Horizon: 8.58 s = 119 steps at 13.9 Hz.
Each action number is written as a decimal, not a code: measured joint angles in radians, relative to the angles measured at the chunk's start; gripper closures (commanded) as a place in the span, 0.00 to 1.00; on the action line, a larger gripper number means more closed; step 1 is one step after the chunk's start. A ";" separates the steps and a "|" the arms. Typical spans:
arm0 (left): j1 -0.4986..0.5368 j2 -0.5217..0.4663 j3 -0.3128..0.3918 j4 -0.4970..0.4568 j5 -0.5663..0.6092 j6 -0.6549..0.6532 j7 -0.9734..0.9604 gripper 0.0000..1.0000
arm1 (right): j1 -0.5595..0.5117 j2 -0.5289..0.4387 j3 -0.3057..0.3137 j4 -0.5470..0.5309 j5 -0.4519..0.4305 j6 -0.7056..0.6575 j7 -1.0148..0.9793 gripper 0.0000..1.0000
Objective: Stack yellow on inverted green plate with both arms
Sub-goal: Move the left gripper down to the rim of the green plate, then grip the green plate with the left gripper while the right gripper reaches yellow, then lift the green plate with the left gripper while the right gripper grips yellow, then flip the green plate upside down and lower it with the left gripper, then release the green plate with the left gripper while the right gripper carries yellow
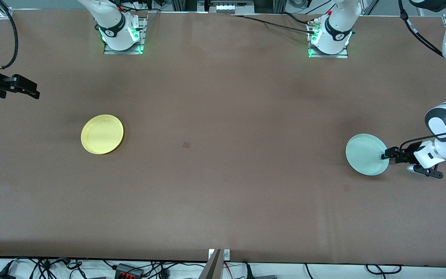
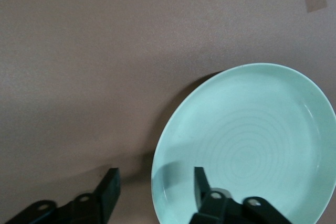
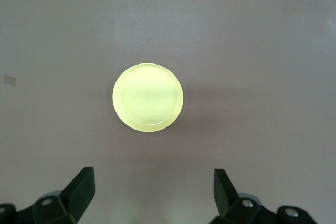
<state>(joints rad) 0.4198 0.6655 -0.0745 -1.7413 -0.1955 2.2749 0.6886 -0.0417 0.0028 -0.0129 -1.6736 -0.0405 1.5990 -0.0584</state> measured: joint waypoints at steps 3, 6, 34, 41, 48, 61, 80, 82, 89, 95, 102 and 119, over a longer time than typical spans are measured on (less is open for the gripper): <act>0.000 0.007 0.000 0.000 0.000 0.000 0.030 0.74 | 0.000 0.000 0.000 0.000 0.000 0.000 0.000 0.00; 0.003 0.019 0.000 0.000 0.000 0.000 0.049 0.95 | 0.000 0.002 0.000 -0.001 0.000 -0.003 0.000 0.00; -0.698 -0.129 -0.037 0.255 0.464 -0.548 -1.274 0.99 | -0.097 0.631 -0.007 -0.026 0.072 0.244 0.000 0.00; -0.797 -0.111 -0.033 0.253 0.595 -0.648 -1.409 0.99 | -0.116 0.686 -0.009 -0.025 0.072 0.245 -0.044 0.38; -0.906 -0.067 -0.031 0.252 0.713 -0.703 -1.551 0.99 | -0.124 0.692 -0.009 -0.025 0.072 0.244 -0.052 0.86; -0.973 -0.024 -0.024 0.252 0.811 -0.756 -1.687 0.99 | -0.122 0.649 0.001 0.058 0.122 0.100 -0.080 1.00; -1.052 0.018 -0.034 0.257 0.817 -0.674 -1.759 0.15 | -0.117 0.584 0.047 0.093 0.219 0.045 -0.193 1.00; -1.059 0.001 -0.035 0.259 0.796 -0.633 -1.760 0.16 | -0.117 0.580 0.047 0.093 0.219 0.044 -0.194 1.00; -1.051 -0.003 -0.035 0.264 0.595 -0.368 -1.763 0.16 | -0.120 0.580 0.047 0.093 0.219 0.043 -0.198 1.00; -1.049 0.019 -0.048 0.266 0.487 -0.211 -1.763 0.16 | -0.122 0.580 0.047 0.093 0.219 0.042 -0.199 1.00; -1.049 0.033 -0.050 0.264 0.404 -0.114 -1.768 0.14 | -0.122 0.580 0.047 0.093 0.219 0.041 -0.199 1.00; -1.023 0.053 -0.048 0.277 0.379 -0.058 -1.757 0.08 | -0.120 0.569 0.047 0.102 0.219 0.041 -0.222 1.00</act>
<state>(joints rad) -0.6035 0.7186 -0.1229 -1.4642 0.1840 2.2166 -1.0683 -0.1617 0.5716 0.0338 -1.5718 0.1789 1.6403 -0.2801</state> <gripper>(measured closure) 0.084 0.978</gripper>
